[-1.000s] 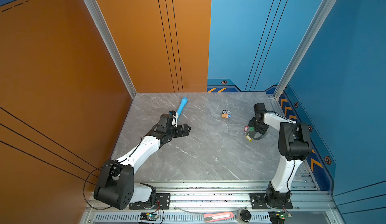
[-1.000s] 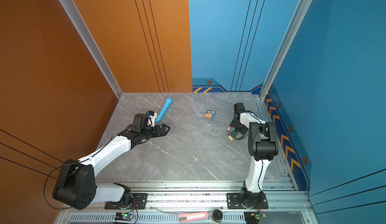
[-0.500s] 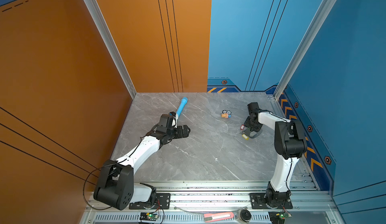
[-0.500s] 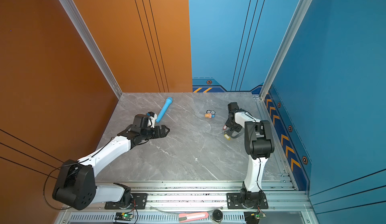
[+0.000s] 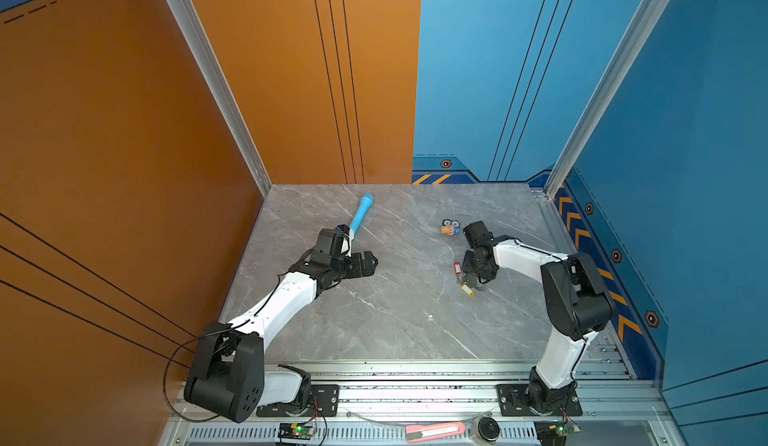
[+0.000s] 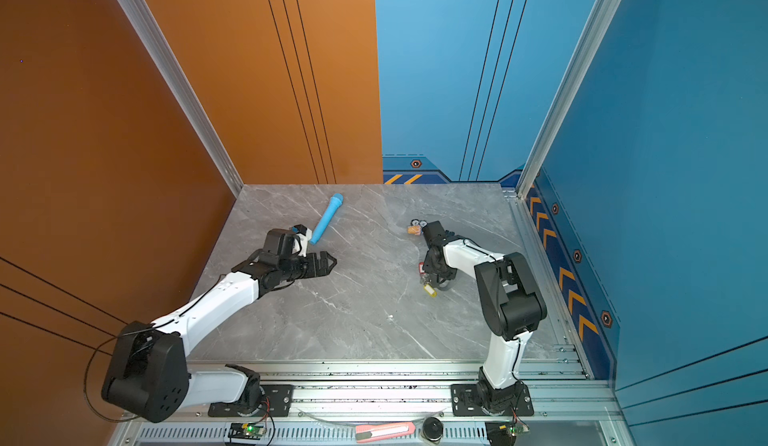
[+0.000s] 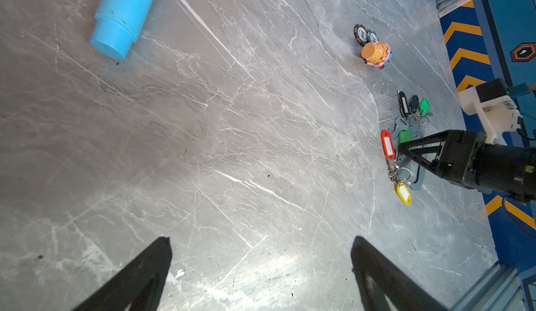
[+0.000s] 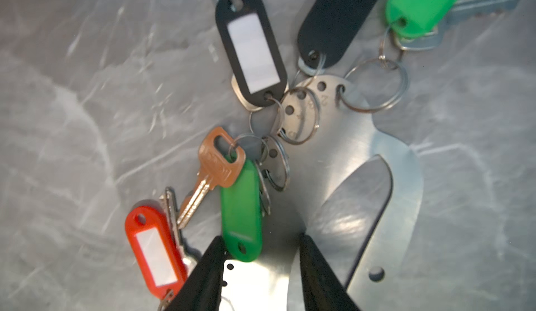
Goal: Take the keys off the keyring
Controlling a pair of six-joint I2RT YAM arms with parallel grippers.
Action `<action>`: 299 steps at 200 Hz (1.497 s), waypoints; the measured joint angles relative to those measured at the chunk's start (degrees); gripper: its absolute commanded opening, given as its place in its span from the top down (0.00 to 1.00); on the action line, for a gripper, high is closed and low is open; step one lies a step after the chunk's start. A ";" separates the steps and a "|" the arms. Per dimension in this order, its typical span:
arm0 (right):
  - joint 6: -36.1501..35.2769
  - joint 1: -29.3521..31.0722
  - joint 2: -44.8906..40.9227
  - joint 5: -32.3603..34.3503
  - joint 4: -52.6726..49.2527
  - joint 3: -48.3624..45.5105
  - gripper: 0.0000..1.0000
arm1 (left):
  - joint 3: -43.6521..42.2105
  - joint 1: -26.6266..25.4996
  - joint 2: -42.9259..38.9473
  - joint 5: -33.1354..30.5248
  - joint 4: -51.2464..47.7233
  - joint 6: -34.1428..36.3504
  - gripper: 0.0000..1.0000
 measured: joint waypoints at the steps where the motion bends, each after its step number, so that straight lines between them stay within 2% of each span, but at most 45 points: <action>1: 0.11 0.15 -0.07 -0.04 0.00 -0.09 0.56 | 0.00 0.00 0.00 0.00 0.00 0.00 0.02; 55: 3.39 12.72 -2.19 -4.44 0.28 -1.95 0.55 | -1.27 -2.62 -0.94 0.00 -0.15 -0.74 0.02; 73: 3.85 15.72 -3.04 -6.58 0.44 -2.19 0.49 | -2.05 -4.44 -1.20 0.00 -0.20 -1.38 0.02; 91: 3.48 16.20 -6.12 -7.74 0.04 -2.84 0.39 | -2.49 -6.45 -1.25 -0.15 -0.17 -2.27 0.02; 131: 3.02 11.43 -19.87 -11.19 -0.42 -6.60 0.35 | -2.49 -11.54 0.44 -1.03 1.97 -4.44 0.01; 168: 3.87 1.05 -28.15 -16.90 1.18 -16.48 0.31 | 3.48 -16.06 10.67 -0.39 3.78 -4.46 0.07; 190: 5.27 -2.89 -30.01 -20.63 3.41 -22.84 0.29 | 11.74 -18.21 18.51 0.87 2.95 -1.95 0.12; 209: 6.51 -4.98 -30.91 -23.43 5.44 -26.27 0.29 | 19.50 -20.02 24.50 2.56 1.49 0.57 0.13; 213: 6.67 -5.33 -30.95 -23.96 6.01 -26.71 0.29 | 21.07 -20.41 25.64 2.95 1.09 1.07 0.18; 231: 7.78 -6.43 -30.97 -26.10 8.98 -28.30 0.30 | 26.91 -21.86 30.45 4.59 -0.70 3.34 0.25; 276: 10.03 -8.09 -30.67 -29.77 14.43 -30.40 0.33 | 35.47 -23.69 40.30 8.17 -6.95 7.17 0.38; 299: 10.58 -8.17 -29.83 -30.77 16.15 -30.88 0.33 | 38.32 -24.46 43.47 8.59 -10.84 9.38 0.39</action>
